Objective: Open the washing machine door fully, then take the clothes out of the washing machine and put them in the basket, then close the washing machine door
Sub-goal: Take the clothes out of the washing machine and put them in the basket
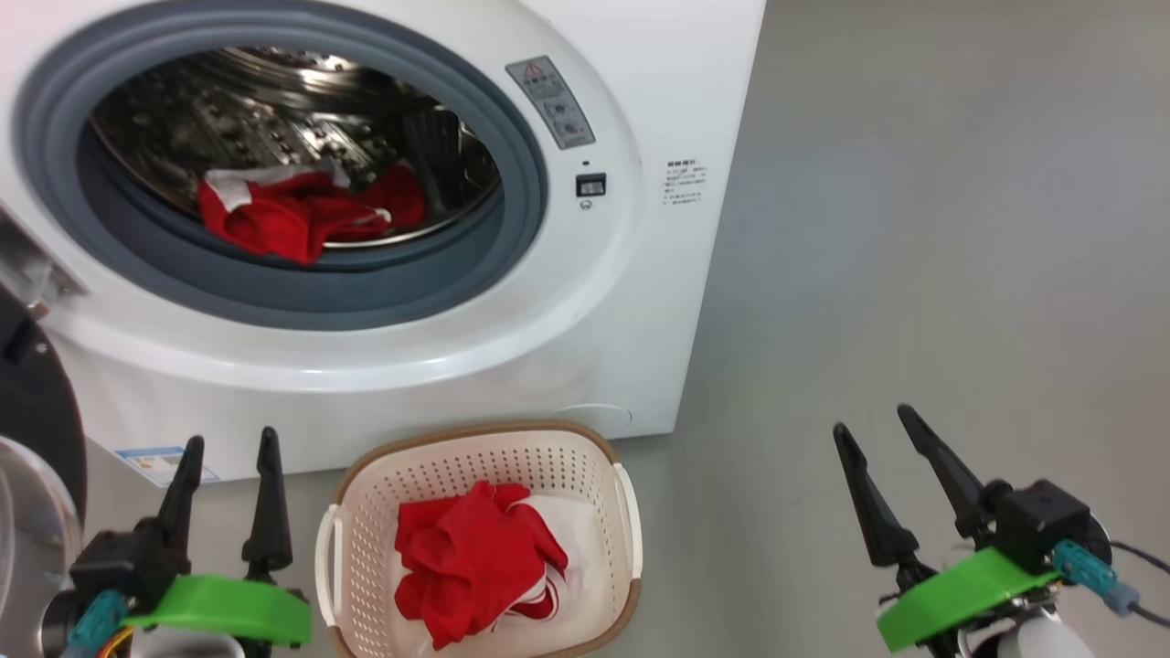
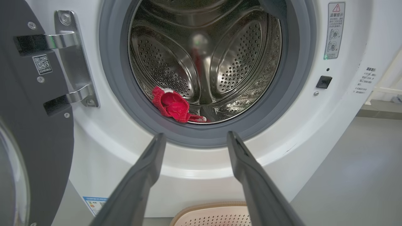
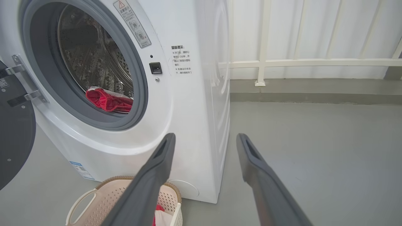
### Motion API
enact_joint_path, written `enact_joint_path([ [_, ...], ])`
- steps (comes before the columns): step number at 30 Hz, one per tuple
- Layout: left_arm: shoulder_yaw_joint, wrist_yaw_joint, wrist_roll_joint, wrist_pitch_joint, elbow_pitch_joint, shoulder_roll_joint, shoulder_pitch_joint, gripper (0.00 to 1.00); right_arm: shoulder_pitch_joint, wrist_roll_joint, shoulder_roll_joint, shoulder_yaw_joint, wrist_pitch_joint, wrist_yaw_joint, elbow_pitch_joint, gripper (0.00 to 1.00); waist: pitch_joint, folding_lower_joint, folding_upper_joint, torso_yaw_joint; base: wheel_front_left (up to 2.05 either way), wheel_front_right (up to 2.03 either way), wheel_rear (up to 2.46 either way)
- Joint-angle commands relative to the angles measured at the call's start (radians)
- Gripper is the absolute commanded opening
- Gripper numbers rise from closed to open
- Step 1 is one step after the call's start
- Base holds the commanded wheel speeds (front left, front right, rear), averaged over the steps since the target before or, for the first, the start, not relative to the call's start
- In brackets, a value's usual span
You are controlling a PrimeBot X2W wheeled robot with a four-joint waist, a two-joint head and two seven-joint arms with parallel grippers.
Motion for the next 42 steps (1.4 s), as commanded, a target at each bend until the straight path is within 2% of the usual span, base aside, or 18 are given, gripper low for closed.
enact_joint_path([
  [1, 0.036, -0.002, 0.013, -0.012, -0.042, 0.018, 0.006, 1.0, 0.02, 0.011, -0.013, 0.012, -0.012, 0.002, -0.026, 1.0, -0.019, 0.0, 0.0, 0.008, 0.0, 0.0, 0.0],
  [14, 0.048, -0.003, 0.021, -0.012, -0.22, 0.012, 0.157, 1.0, 0.08, 0.013, -0.034, -0.008, -0.012, 0.002, -0.043, 1.0, -0.061, 0.0, 0.0, 0.023, 0.0, 0.0, 0.0],
  [22, 0.038, 0.017, 0.011, -0.012, -0.292, 0.012, 0.225, 1.0, 0.098, 0.013, -0.036, -0.02, -0.012, 0.002, -0.05, 1.0, -0.061, 0.0, 0.0, 0.025, 0.0, 0.0, 0.0],
  [42, 0.015, 0.039, -0.014, -0.012, -0.278, 0.012, 0.21, 1.0, 0.08, 0.007, -0.029, -0.015, -0.012, 0.002, -0.054, 1.0, -0.024, 0.0, 0.0, 0.017, 0.0, 0.0, 0.0],
])
